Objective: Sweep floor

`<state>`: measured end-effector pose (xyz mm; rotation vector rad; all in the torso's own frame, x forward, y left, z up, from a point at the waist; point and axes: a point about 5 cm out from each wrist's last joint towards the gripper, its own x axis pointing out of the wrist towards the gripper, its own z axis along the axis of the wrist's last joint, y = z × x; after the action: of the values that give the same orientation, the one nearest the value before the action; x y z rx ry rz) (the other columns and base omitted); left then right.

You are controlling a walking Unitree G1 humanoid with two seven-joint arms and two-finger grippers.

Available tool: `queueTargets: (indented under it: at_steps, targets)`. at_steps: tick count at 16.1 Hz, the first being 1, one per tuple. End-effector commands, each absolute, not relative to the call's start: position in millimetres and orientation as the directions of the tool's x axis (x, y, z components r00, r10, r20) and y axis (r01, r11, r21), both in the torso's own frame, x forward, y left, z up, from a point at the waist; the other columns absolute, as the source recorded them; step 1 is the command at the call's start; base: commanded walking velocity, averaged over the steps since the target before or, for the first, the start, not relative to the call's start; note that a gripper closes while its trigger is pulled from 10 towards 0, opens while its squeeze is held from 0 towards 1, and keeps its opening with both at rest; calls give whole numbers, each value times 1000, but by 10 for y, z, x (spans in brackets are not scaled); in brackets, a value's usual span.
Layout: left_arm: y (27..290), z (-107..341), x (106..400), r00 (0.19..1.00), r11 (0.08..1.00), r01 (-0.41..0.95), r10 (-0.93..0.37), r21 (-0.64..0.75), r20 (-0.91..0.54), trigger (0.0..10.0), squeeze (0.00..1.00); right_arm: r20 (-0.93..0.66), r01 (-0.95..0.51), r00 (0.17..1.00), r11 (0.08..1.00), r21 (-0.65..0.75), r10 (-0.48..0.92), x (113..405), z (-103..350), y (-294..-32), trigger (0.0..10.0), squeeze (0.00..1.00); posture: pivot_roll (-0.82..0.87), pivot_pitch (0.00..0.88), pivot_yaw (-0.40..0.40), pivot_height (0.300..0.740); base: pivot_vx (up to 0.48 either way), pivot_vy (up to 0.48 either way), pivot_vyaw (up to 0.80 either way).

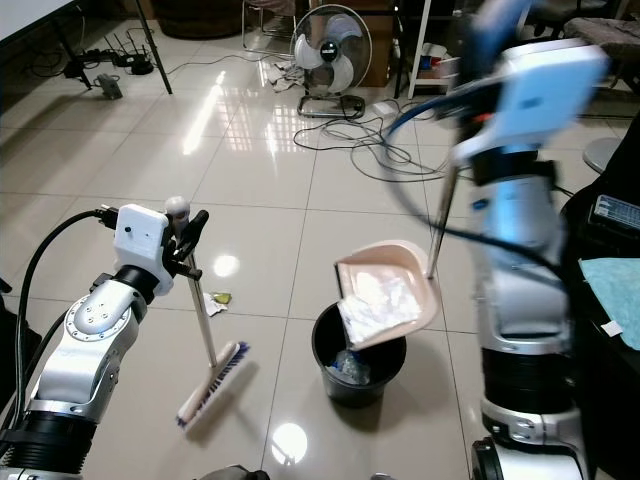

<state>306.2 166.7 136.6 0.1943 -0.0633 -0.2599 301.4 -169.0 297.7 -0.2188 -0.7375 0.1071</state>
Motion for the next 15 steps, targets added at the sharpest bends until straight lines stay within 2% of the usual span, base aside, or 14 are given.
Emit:
queueTargets:
  at_steps: [1, 7, 10, 15]
  targets:
    - [1689, 1475, 3060, 961, 948, 233, -259, 219, 97, 10000, 0, 720, -26, 655, 959, -283, 230, 2965, 3152, -1593, 10000, 0, -107, 64, 70, 740, 0, 0, 0]
    - [1674, 1490, 3071, 956, 942, 247, -275, 228, 99, 10000, 0, 714, -103, 593, 915, -391, 372, 2982, 3080, -1232, 10000, 0, -97, 65, 81, 740, 0, 0, 0]
    - [1672, 1496, 3082, 956, 940, 248, -277, 232, 98, 10000, 0, 654, -167, 595, 868, -468, 467, 2982, 2960, -1047, 10000, 0, -98, 68, 80, 740, 0, 0, 0]
    - [1677, 1507, 3101, 959, 944, 238, -266, 231, 99, 10000, 0, 617, -148, 579, 813, -563, 533, 2957, 2906, -943, 10000, 0, -95, 66, 78, 740, 0, 0, 0]
